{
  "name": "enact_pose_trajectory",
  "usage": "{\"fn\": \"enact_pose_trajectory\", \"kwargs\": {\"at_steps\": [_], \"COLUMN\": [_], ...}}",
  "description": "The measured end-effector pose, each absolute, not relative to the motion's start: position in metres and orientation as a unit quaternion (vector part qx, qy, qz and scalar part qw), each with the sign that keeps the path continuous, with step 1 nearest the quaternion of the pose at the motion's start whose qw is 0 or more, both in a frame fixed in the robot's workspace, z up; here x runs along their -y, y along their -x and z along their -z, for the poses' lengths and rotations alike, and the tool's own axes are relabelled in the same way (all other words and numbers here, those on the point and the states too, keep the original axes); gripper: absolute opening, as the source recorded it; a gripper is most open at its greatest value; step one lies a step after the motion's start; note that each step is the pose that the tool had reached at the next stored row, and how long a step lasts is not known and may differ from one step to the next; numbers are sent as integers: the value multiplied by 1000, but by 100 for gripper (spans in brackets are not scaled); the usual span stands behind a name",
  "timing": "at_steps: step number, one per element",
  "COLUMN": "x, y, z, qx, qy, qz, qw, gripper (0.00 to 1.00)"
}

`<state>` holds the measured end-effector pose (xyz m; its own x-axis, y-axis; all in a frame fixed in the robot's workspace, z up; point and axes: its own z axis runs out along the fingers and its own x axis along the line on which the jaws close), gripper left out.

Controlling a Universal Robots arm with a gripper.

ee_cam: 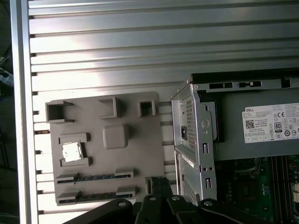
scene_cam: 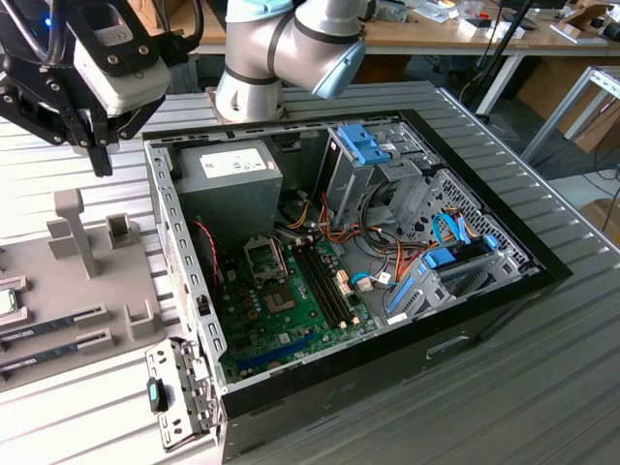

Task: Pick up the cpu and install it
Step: 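Reach for the cpu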

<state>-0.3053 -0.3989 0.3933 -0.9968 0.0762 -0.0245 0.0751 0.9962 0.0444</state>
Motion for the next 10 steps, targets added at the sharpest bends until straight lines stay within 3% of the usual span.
{"fn": "enact_pose_trajectory", "kwargs": {"at_steps": [10], "x": [399], "y": [313], "z": [-393], "qx": [-999], "qy": [-38], "qz": [-22], "qw": [13], "gripper": [11]}}
